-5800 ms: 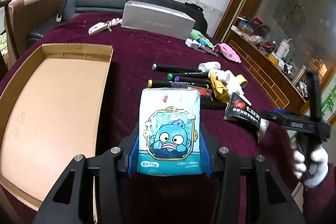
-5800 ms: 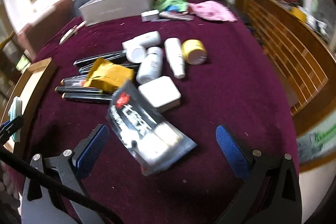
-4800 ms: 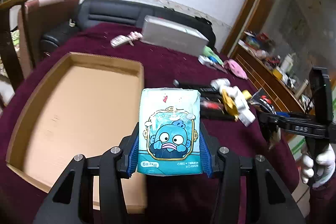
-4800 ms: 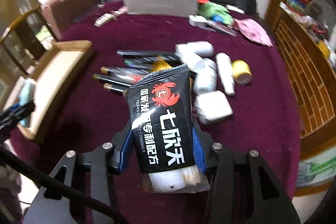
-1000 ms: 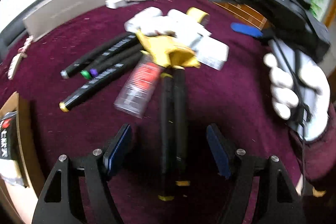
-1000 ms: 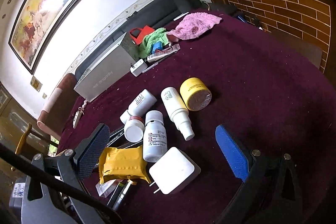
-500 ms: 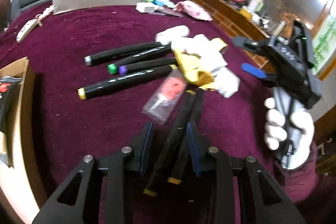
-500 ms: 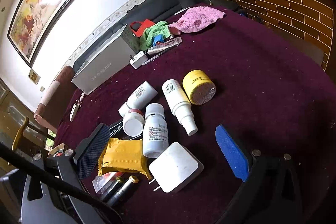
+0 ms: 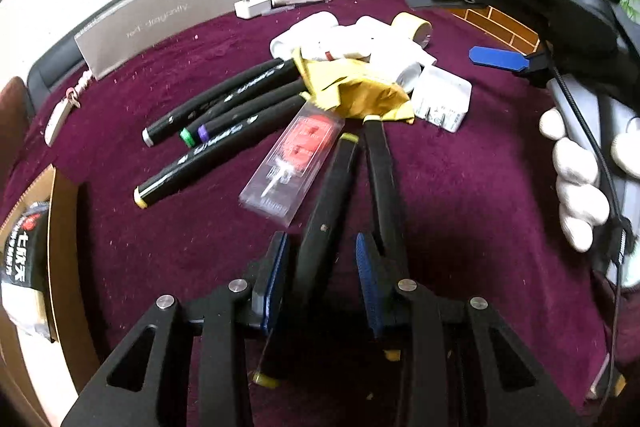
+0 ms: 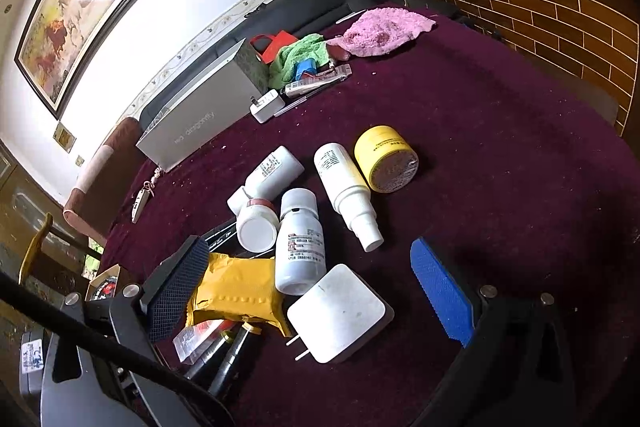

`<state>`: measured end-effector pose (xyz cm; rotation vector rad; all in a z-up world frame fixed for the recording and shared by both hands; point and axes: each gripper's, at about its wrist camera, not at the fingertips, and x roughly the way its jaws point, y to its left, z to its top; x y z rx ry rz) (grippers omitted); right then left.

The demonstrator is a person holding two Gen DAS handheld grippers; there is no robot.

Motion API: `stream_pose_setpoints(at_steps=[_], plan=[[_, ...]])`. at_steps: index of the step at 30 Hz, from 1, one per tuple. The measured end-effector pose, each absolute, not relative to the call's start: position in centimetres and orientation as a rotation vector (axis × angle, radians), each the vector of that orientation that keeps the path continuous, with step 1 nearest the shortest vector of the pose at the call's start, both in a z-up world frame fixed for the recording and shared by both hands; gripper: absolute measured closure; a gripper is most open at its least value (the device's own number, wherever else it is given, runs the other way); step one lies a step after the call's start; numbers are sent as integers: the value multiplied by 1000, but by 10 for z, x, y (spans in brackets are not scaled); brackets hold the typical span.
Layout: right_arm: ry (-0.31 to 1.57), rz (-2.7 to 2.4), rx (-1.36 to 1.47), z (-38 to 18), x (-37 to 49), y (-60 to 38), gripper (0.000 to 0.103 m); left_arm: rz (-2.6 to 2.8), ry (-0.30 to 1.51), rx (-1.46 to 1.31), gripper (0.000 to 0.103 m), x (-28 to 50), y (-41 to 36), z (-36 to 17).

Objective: Organize objects
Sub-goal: 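Grasp a black marker with the left tool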

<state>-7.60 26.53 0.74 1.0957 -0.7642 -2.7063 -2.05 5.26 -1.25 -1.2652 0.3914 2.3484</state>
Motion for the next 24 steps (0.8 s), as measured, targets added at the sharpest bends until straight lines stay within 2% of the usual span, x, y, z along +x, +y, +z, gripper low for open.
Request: stream_pose_setpoints(at_steps=[3,6,8,9,10,15,20,24], plan=[[-776,-2707,1106,6,-77,267,1,2427,367,-1193,68,-18,57,-16],[-774,-2718,1116,4,-78,267,1,2449,314,-1179,67,-18,53,-17],[-763,-2725,1120,4,-79,266,1,2458,301,-1197,73,-17,52,-16],[-752,-2731,1121,4,-79,265,1,2453,294,-1213,89,-16,51,-15],[-743,-2740,1120,4,-78,265,1,2434,268,-1235,92,-14,50,-13],[-665,-2827,1099,7,-76,262,1,2444,101,-1228,92,12,23,-3],[-550,-2942,1028,20,-63,254,11,2524,-74,-1142,92,42,-28,22],[-490,-2832,1058,37,-29,235,11,2575,-130,-1069,92,59,-60,39]])
